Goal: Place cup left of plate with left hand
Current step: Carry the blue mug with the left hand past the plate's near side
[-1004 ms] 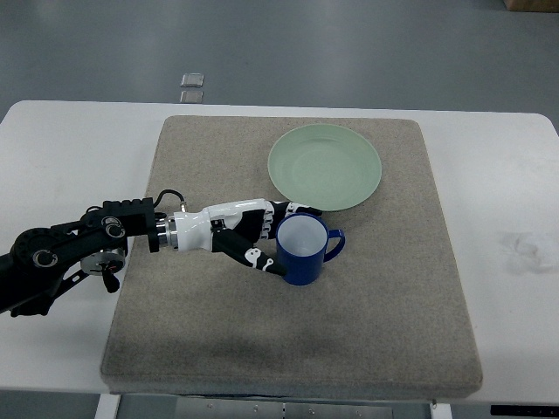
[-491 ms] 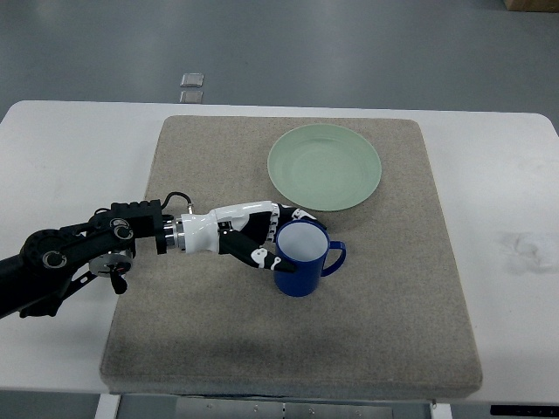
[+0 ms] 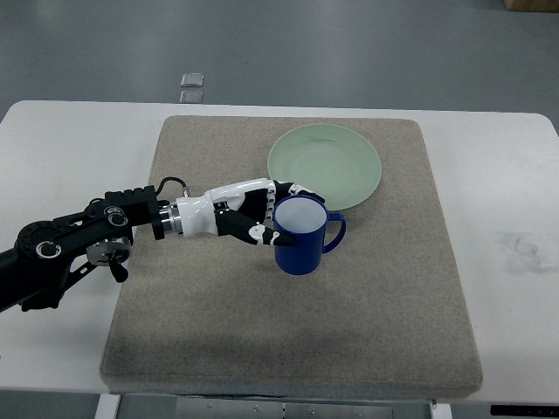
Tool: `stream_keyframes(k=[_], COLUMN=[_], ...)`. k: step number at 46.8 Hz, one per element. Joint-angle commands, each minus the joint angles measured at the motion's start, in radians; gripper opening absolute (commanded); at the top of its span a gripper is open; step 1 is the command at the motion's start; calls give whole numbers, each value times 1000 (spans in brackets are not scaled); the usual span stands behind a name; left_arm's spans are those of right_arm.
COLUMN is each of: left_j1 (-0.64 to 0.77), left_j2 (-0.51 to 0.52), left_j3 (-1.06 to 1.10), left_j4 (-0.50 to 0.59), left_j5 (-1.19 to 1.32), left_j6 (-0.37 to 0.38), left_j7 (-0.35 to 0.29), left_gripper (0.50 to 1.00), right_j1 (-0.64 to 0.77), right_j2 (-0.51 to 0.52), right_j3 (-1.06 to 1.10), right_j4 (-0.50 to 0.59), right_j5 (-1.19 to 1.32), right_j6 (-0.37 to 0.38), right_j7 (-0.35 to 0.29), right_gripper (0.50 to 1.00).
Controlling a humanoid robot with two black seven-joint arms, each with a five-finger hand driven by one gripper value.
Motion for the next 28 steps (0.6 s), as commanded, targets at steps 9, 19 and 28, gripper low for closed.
stream_keyframes(k=[9, 19, 28], left_j1=[4, 4, 6], left_j2=[46, 84, 110], left_j3=[-76, -90, -112], left_j4=[23, 92, 135], left_j5=[4, -3, -9], left_j6=[0, 69, 147], left_j7=[-2, -5, -6], left_gripper=[673, 675, 675], right_j1=[0, 0, 0], right_j2=[0, 0, 0], right_j3=[0, 0, 0], right_j4=[0, 0, 0], right_j5=[0, 0, 0], right_j6=[0, 0, 0], right_j7=[0, 0, 0], right_gripper=[932, 932, 932])
